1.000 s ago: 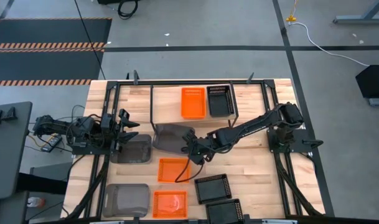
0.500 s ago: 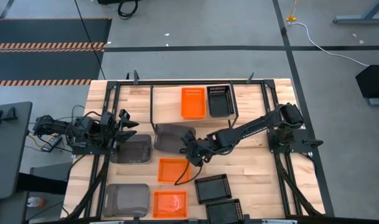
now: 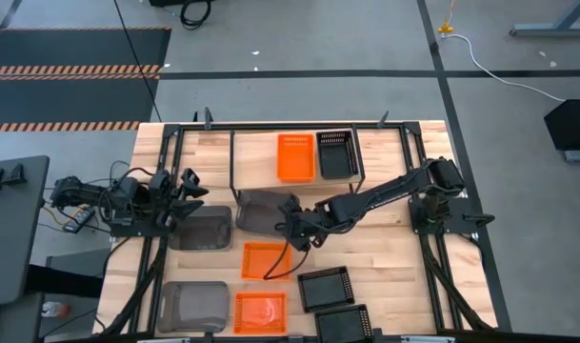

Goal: Stack baskets on shelf by color
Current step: Put the top right black transparent bin on the shelf

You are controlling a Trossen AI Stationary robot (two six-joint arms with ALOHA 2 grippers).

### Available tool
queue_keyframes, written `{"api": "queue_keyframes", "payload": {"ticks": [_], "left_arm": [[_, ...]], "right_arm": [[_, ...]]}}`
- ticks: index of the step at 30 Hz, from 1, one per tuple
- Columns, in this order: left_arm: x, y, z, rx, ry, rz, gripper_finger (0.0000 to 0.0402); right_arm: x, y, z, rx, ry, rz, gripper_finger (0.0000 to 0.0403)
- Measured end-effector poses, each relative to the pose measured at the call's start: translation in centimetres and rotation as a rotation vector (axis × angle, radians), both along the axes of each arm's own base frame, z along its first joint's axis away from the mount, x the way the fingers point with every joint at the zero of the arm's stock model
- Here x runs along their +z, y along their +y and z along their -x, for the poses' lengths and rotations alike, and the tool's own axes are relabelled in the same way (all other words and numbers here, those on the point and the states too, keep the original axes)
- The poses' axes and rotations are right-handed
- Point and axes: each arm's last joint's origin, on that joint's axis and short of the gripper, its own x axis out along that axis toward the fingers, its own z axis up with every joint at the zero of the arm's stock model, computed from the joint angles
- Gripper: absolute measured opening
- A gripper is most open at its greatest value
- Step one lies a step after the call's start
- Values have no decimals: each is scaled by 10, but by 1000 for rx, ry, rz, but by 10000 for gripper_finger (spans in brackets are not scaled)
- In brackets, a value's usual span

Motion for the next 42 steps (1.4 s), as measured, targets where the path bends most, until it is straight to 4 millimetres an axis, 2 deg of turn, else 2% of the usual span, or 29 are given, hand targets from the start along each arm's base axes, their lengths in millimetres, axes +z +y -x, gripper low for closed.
{"api": "queue_keyframes", "payload": {"ticks": [4, 10, 20, 23, 27, 31, 34, 42], "left_arm": [[-2, -1, -1, -25, 26, -17, 172], [-5, -7, -3, -169, 43, -120, 172], [-6, -6, -4, -170, 52, -90, 172], [-5, -6, -4, -165, 46, -87, 172], [-5, -6, -4, -165, 40, -86, 172], [-5, -6, -4, -160, 41, -84, 172], [-5, -6, -4, -155, 41, -83, 172], [-4, -4, -4, -114, 41, -64, 172]], "right_arm": [[-1, 2, 2, 3, 17, -25, 133], [-3, 2, 5, -38, 48, -40, 138], [-6, 5, 12, -65, 105, -64, 197], [-9, -1, 10, -70, 99, -89, 208], [-25, -15, 9, -75, 71, -131, 207], [-40, -18, 13, -47, 70, -107, 187], [-41, -14, 14, -42, 70, -102, 156], [-38, 10, 16, 30, 60, -125, 16]]}}
